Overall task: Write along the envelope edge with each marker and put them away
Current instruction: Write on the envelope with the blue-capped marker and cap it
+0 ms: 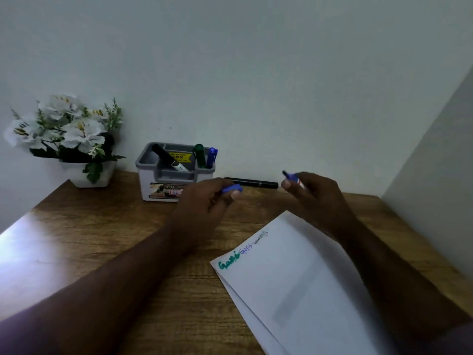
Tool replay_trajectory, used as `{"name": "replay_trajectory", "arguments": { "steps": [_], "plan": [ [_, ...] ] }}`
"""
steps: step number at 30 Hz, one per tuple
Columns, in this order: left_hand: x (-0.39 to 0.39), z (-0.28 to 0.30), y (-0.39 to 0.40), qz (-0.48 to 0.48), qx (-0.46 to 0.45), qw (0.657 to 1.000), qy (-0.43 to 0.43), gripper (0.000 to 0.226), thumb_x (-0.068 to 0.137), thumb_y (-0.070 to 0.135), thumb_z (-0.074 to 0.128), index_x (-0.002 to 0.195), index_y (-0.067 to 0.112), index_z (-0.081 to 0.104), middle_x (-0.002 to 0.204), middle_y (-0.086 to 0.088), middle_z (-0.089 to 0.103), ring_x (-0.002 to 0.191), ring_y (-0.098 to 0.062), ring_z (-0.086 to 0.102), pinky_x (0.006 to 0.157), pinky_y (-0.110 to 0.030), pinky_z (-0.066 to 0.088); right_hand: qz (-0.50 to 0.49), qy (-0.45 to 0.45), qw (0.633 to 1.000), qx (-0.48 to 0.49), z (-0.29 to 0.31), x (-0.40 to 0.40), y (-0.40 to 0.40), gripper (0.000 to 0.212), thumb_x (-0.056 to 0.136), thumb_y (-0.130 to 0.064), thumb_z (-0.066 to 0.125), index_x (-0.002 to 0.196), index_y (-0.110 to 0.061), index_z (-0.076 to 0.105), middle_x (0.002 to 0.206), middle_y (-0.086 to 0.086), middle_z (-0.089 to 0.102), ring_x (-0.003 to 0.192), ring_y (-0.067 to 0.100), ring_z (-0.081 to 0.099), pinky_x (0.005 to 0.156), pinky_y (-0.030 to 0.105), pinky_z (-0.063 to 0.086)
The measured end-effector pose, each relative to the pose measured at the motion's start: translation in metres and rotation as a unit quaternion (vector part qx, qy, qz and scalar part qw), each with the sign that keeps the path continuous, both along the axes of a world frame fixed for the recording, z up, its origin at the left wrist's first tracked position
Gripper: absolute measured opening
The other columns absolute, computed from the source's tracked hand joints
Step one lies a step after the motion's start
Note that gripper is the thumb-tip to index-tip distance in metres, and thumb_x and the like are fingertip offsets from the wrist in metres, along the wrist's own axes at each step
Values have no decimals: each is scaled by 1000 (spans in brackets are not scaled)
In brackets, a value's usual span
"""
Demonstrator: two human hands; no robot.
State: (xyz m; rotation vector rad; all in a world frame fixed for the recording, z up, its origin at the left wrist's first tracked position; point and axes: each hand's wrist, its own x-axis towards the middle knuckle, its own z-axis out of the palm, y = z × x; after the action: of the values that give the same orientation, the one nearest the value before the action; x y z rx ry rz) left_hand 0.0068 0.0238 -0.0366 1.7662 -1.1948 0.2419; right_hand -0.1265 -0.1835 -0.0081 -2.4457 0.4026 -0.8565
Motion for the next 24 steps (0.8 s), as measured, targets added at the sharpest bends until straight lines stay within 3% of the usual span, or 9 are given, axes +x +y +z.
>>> {"name": "replay_trajectory", "arguments": {
  "steps": [1, 3, 4, 6, 8, 12, 16, 20, 24],
  "plan": [
    [-3, -2, -3, -19, 19, 1000, 16, 33, 93, 46, 47, 111, 23, 64, 84, 9, 64, 74, -3, 58, 59, -12, 43, 28, -12, 999, 40, 5, -2, -2, 13, 94, -29, 59, 89, -40, 60, 72, -12, 56, 66, 3, 53, 65, 26, 39],
    [-9, -8, -8, -70, 79, 994, 16, 28, 93, 47, 47, 108, 29, 63, 93, 10, 65, 84, -1, 56, 66, -14, 44, 111, -39, 988, 100, 15, -4, 0, 48, 97, -7, 52, 128, -44, 47, 96, -2, 63, 79, 11, 63, 70, 26, 51],
    [-11, -10, -10, -92, 118, 989, 10, 28, 92, 47, 48, 110, 31, 62, 99, 12, 64, 89, 2, 55, 71, -16, 44, 142, -50, 980, 133, 18, -5, 3, 61, 97, -2, 49, 135, -48, 38, 104, 3, 65, 82, 16, 68, 72, 28, 56],
    [-11, -12, -11, -120, 172, 978, 18, 30, 91, 50, 49, 115, 36, 61, 104, 24, 60, 96, 9, 52, 75, -15, 42, 173, -70, 969, 162, 19, -5, 6, 60, 97, 2, 48, 132, -46, 43, 112, 10, 65, 86, 24, 72, 81, 40, 59],
    [-9, -11, -9, -138, 184, 972, 40, 30, 90, 50, 51, 116, 39, 61, 104, 30, 59, 97, 14, 53, 75, -14, 42, 196, -90, 946, 241, 13, -8, 3, 41, 98, 2, 44, 124, -27, 57, 116, 11, 66, 97, 31, 70, 89, 51, 55],
    [-11, -8, -10, -179, 219, 959, 34, 30, 89, 51, 54, 112, 38, 66, 105, 22, 68, 92, 8, 61, 72, -15, 51, 268, -89, 799, 531, -3, -14, -6, 40, 95, -2, 43, 121, -25, 64, 128, 10, 65, 110, 35, 64, 91, 49, 54],
    [-10, -9, -9, -191, 214, 958, 32, 29, 88, 44, 60, 111, 31, 70, 106, 17, 70, 94, 5, 62, 77, -19, 53, 179, -77, 889, 415, -20, -10, -5, 14, 79, -15, 74, 90, -19, 68, 83, 10, 74, 71, 24, 71, 61, 31, 54],
    [-9, -10, -10, -183, 227, 956, 34, 30, 86, 45, 61, 112, 32, 70, 111, 16, 69, 98, 4, 61, 82, -26, 54, 166, -53, 903, 393, -30, -7, -2, 35, 72, -47, 78, 90, -17, 77, 60, 7, 65, 48, 15, 55, 44, 21, 44],
    [-7, -12, -10, -180, 226, 957, 37, 28, 85, 45, 62, 110, 33, 70, 104, 18, 69, 93, 5, 60, 79, -22, 52, 158, 21, 909, 386, -33, -6, -4, 22, 70, -29, 79, 77, -9, 76, 61, 8, 68, 45, 15, 56, 40, 22, 44]
  ]
}}
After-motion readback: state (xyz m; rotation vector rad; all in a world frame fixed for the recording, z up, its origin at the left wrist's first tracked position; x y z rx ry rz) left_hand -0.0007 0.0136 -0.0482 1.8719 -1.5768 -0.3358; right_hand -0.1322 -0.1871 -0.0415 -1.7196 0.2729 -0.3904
